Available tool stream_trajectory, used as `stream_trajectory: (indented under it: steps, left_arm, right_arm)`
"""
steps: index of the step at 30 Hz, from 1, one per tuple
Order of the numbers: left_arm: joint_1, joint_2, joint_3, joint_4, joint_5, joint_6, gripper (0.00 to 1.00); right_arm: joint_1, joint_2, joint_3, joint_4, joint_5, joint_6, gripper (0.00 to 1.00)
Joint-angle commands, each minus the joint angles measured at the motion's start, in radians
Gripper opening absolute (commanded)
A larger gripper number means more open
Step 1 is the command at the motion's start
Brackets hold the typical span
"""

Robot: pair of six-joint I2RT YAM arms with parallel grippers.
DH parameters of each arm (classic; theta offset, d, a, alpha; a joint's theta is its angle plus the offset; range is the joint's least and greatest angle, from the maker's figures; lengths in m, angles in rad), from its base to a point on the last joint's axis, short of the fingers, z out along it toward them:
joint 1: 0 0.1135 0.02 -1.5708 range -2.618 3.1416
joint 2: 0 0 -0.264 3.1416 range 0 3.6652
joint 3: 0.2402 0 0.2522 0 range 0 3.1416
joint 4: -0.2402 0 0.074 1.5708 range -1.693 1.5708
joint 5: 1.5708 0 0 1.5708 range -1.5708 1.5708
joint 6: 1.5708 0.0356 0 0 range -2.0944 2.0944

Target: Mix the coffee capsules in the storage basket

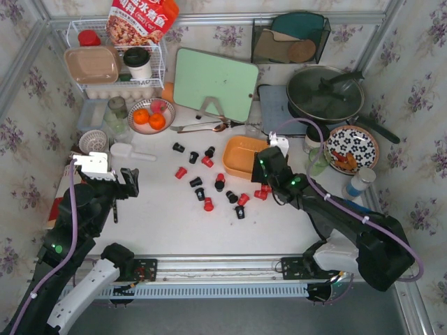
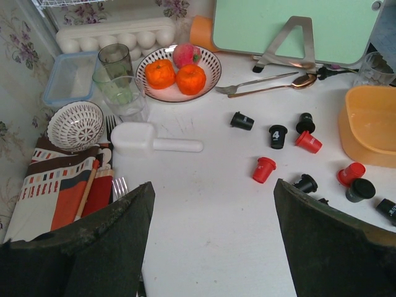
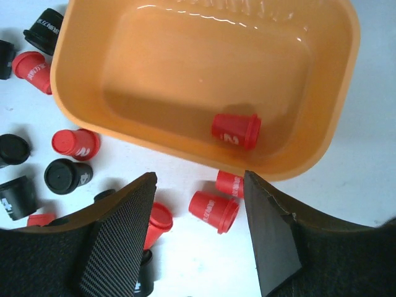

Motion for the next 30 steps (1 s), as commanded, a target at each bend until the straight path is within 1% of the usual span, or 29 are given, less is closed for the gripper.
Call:
stream_trajectory:
  steps: [1, 11, 14, 19, 30]
  left_arm:
    - [0.0, -0.002, 0.003, 0.036, 0.002, 0.003, 0.8]
    - [0.0, -0.012, 0.001, 0.034, -0.003, 0.004, 0.8]
    - [0.0, -0.015, 0.001, 0.034, -0.004, 0.004, 0.8]
    - [0.0, -0.017, 0.001, 0.034, -0.003, 0.004, 0.8]
    - [0.0, -0.017, 0.001, 0.035, -0.002, 0.004, 0.8]
  right_arm:
    - [0.061, -0.044, -0.046, 0.018, 0.116, 0.123, 0.65]
    - [0.211, -0.005, -0.113, -0.012, 0.239, 0.322, 0.67]
    - [0.216, 0.023, -0.136, -0.009, 0.251, 0.354, 0.67]
    - [0.216, 0.078, -0.161, 0.004, 0.279, 0.363, 0.68]
    - [0.215, 0.2, -0.16, 0.083, 0.277, 0.321, 0.66]
